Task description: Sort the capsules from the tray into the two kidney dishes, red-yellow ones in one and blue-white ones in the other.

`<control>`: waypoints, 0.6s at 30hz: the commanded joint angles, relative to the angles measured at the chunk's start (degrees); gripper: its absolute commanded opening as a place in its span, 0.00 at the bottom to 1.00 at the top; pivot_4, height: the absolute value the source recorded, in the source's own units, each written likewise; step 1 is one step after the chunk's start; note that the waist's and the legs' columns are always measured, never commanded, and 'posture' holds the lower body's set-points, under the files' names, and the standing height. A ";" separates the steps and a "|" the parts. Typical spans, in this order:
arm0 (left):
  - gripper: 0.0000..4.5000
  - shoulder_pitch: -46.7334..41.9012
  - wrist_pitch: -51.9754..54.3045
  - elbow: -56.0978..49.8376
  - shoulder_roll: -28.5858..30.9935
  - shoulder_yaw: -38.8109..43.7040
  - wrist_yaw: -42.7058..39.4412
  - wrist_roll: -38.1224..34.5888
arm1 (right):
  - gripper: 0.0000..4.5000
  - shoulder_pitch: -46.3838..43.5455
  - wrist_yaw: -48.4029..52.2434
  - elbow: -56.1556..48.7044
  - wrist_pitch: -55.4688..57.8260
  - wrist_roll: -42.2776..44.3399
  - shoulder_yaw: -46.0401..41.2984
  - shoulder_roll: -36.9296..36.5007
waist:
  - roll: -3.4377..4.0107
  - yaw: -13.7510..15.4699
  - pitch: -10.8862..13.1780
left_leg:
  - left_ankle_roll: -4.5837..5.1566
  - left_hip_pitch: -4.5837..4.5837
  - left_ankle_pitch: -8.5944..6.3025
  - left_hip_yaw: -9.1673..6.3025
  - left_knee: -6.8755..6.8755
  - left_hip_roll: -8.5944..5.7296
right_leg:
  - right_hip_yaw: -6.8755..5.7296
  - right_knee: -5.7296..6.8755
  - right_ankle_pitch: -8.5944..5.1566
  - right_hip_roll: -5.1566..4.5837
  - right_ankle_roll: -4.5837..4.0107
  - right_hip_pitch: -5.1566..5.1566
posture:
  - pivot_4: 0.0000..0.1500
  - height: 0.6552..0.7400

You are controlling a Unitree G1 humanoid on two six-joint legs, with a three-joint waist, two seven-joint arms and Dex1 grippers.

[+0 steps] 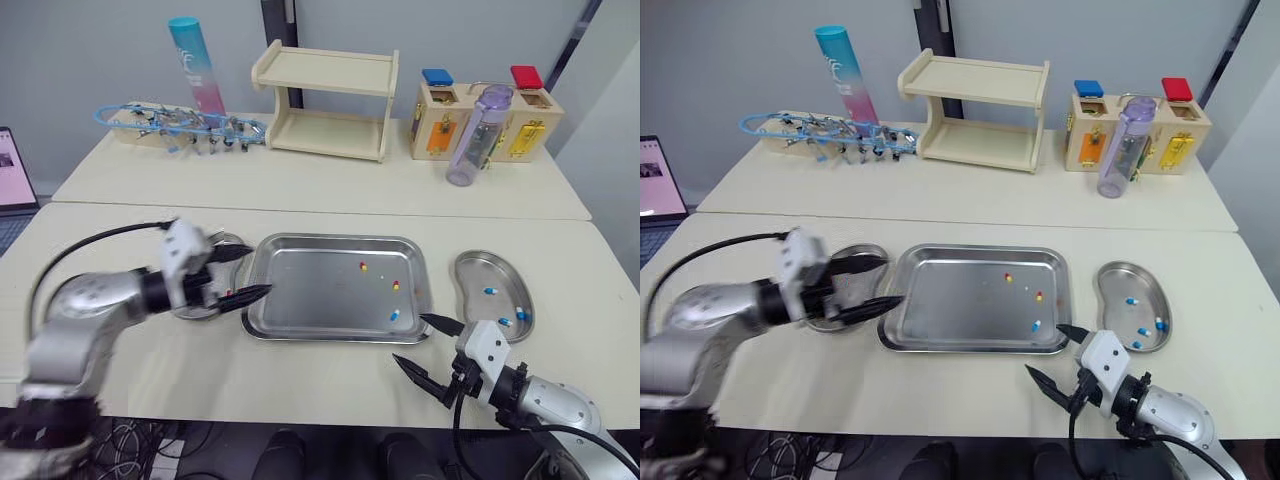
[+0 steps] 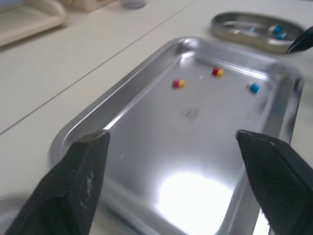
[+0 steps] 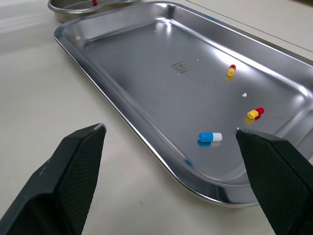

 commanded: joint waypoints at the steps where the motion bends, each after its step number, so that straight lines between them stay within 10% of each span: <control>1: 0.65 -6.33 -0.44 4.35 -3.70 -5.57 1.12 3.49 | 1.00 -0.18 -1.73 -3.23 0.35 0.11 0.24 0.74 | 0.00 -0.12 0.01 | 0.00 -0.01 0.00 0.00 0.01 -0.01 | -0.01 0.01 0.00 0.00 0.00 -0.01 | 1.00 1.00; 18: 0.65 -25.77 -11.67 38.58 -27.88 -19.37 11.05 20.65 | 1.00 0.69 -8.74 -6.51 2.12 -2.98 5.22 4.15 | -0.02 0.23 -0.01 | 0.01 -0.06 0.01 -0.07 0.15 -0.10 | -0.03 0.00 0.01 -0.02 0.03 0.02 | 1.00 1.00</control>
